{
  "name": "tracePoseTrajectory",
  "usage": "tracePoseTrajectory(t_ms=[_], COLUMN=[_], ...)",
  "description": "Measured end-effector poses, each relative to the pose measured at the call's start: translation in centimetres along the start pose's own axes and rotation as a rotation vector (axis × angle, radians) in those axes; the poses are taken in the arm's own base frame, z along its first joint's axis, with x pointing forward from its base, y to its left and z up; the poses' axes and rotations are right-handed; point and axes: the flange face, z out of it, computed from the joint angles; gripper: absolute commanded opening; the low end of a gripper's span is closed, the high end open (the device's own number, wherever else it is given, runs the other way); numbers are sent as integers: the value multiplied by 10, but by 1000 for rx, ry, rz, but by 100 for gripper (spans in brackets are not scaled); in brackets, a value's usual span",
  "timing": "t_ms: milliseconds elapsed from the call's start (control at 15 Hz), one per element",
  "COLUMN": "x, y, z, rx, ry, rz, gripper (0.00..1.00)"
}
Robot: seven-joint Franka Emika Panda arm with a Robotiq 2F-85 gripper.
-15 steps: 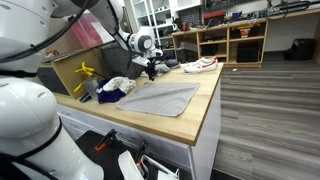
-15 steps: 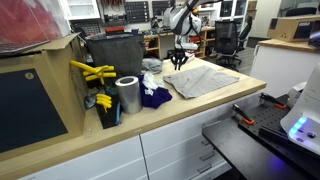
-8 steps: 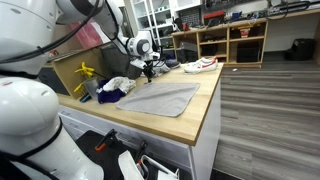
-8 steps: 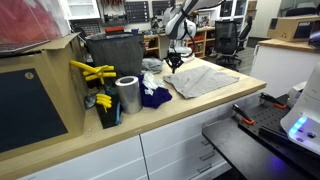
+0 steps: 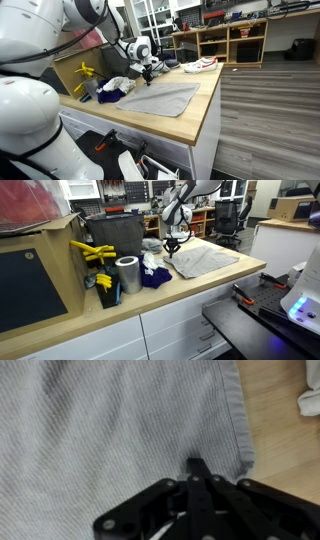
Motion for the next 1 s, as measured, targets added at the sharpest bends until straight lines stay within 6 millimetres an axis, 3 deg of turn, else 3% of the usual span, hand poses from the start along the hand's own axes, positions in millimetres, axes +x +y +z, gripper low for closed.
tracePoseTrajectory(t_ms=[933,1000], x=[2,3], y=[-31,-34], z=[6,6], rx=[10,12], ry=[21,24], rz=[-8,-10], gripper=[0,4])
